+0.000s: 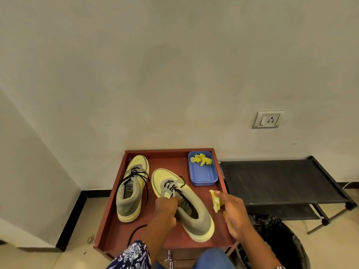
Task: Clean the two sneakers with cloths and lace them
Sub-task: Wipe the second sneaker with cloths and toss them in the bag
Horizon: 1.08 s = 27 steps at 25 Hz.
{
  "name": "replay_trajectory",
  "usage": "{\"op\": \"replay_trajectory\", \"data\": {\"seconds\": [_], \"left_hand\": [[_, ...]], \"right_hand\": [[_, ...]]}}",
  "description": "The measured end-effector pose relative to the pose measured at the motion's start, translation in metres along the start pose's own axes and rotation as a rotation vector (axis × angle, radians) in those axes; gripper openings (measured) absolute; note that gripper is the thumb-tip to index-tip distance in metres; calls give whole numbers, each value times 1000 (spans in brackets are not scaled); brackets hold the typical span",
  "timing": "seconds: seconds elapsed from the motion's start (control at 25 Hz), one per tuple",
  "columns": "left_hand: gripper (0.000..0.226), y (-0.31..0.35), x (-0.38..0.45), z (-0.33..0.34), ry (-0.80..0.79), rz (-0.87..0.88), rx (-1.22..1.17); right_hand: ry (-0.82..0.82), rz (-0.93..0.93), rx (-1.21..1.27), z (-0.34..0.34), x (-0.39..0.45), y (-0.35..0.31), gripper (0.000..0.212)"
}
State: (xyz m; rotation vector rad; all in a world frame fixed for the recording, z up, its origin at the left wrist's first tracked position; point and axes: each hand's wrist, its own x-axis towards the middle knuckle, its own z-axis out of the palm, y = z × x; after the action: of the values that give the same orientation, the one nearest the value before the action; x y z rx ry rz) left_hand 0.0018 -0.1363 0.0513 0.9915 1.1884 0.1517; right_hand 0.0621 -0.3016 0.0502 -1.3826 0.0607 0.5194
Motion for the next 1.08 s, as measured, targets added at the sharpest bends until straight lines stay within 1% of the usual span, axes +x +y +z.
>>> {"op": "replay_trajectory", "data": {"seconds": [0.12, 0.2, 0.28, 0.36, 0.48, 0.56, 0.64, 0.76, 0.88, 0.96, 1.0, 1.08], "left_hand": [[18, 0, 34, -16, -16, 75, 144], [7, -3, 57, -23, -19, 88, 237], [3, -2, 68, -28, -12, 109, 293], [6, 0, 69, -31, 3, 132, 333], [11, -11, 87, -30, 5, 151, 360], [8, -17, 98, -28, -11, 157, 318], [26, -15, 96, -29, -62, 134, 241], [32, -15, 90, -36, -121, 123, 152], [36, -24, 81, -45, -89, 155, 159], [39, -35, 77, -52, -69, 127, 143], [37, -39, 74, -54, -69, 103, 116], [25, -44, 68, -56, -89, 70, 35]], "right_hand": [[-16, 49, -60, 17, -10, 19, 32], [-43, 107, -104, 27, -13, 36, 34], [-42, 156, -147, 34, -12, 53, 38], [-42, 201, -160, 39, -9, 66, 39], [-66, 238, -147, 46, -7, 77, 22], [-77, 237, -122, 50, -7, 80, 18], [-75, 221, -135, 52, -5, 81, 23], [-32, 220, -184, 50, -2, 86, 26], [48, 203, -230, 45, 5, 95, 29], [118, 183, -255, 45, 11, 98, 30], [140, 175, -252, 47, 14, 97, 31], [150, 162, -239, 55, 15, 94, 33]]}}
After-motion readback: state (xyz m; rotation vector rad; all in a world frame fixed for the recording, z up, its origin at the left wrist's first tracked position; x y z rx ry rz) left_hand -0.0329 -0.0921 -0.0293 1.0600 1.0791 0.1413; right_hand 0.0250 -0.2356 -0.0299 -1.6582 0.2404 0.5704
